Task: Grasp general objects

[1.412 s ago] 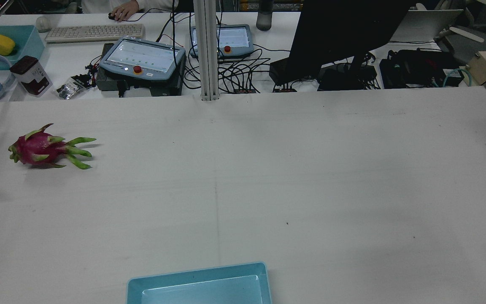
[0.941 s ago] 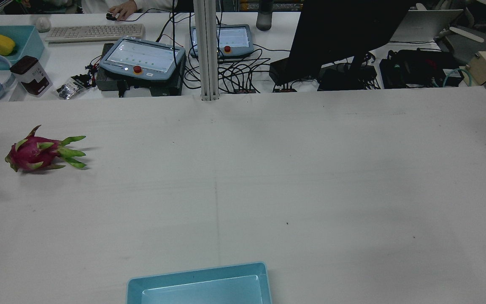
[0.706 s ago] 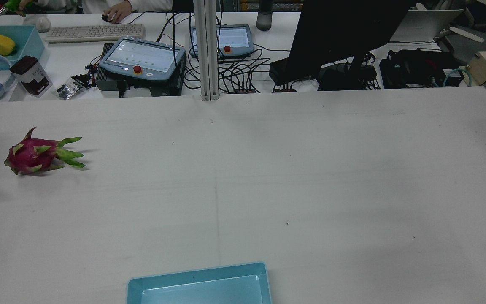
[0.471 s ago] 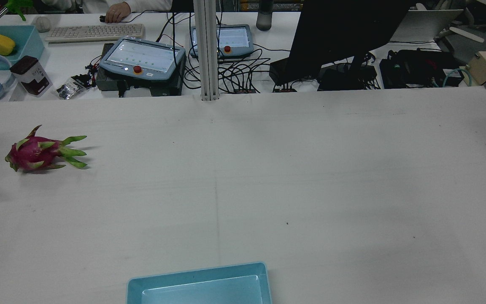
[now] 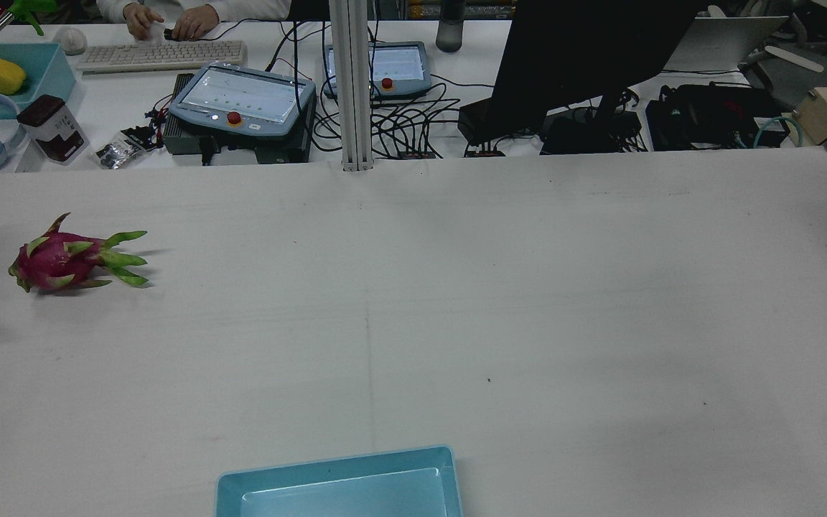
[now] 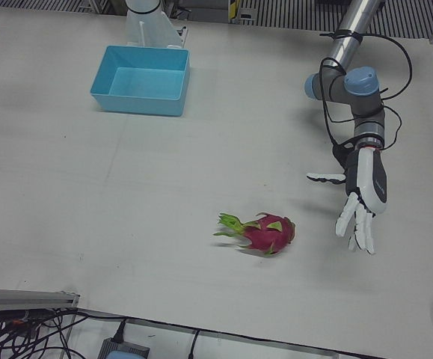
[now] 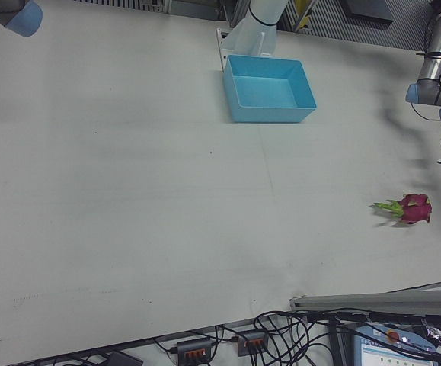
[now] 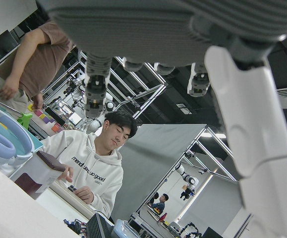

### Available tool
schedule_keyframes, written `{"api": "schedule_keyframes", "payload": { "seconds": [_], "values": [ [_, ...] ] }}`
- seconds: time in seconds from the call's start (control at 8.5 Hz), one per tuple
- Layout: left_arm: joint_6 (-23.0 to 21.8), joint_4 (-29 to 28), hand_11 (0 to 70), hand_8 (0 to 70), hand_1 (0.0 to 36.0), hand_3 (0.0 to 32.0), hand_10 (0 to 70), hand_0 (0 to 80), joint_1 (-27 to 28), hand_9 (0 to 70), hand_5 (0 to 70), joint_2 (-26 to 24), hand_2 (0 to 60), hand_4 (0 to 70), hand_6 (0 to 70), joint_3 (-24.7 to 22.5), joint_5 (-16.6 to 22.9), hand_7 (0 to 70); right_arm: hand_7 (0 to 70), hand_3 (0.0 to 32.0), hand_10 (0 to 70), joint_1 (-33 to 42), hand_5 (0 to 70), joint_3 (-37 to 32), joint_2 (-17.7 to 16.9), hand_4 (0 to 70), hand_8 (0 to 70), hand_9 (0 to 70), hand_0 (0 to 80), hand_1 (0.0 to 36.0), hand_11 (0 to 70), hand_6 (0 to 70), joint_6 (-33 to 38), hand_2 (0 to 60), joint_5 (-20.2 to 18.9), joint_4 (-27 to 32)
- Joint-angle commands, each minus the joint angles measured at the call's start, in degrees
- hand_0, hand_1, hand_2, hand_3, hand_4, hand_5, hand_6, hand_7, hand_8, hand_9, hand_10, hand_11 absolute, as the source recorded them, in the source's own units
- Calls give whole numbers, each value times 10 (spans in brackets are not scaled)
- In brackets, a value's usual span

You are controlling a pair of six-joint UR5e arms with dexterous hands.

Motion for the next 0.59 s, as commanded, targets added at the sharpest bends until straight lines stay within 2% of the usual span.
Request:
{"api": "schedule_keyframes", "payload": {
  "seconds": [0.0, 0.12, 0.24, 0.47],
  "values": [
    [3, 1, 9, 0, 131, 142, 0, 475, 0, 0, 0, 0, 31, 48, 0, -10, 1, 0, 0, 0, 0, 1, 0, 1, 0, 0, 0, 0, 0, 0, 0, 0, 1, 0, 0, 0],
    [7, 14, 9, 0, 131, 146, 0, 473, 0, 0, 0, 0, 38, 47, 0, -16, 2, 0, 0, 0, 0, 1, 0, 1, 0, 0, 0, 0, 0, 0, 0, 0, 0, 0, 0, 0],
    [11, 89, 2, 0, 139, 162, 0, 480, -1, 0, 0, -1, 40, 55, 0, -61, 4, 0, 0, 0, 0, 1, 0, 1, 0, 0, 0, 0, 0, 0, 0, 0, 1, 0, 0, 0],
    [66, 378, 0, 0, 145, 194, 0, 493, 9, 0, 0, -11, 24, 64, 0, -228, 7, 0, 0, 0, 0, 1, 0, 1, 0, 0, 0, 0, 0, 0, 0, 0, 0, 0, 0, 0]
  ]
}}
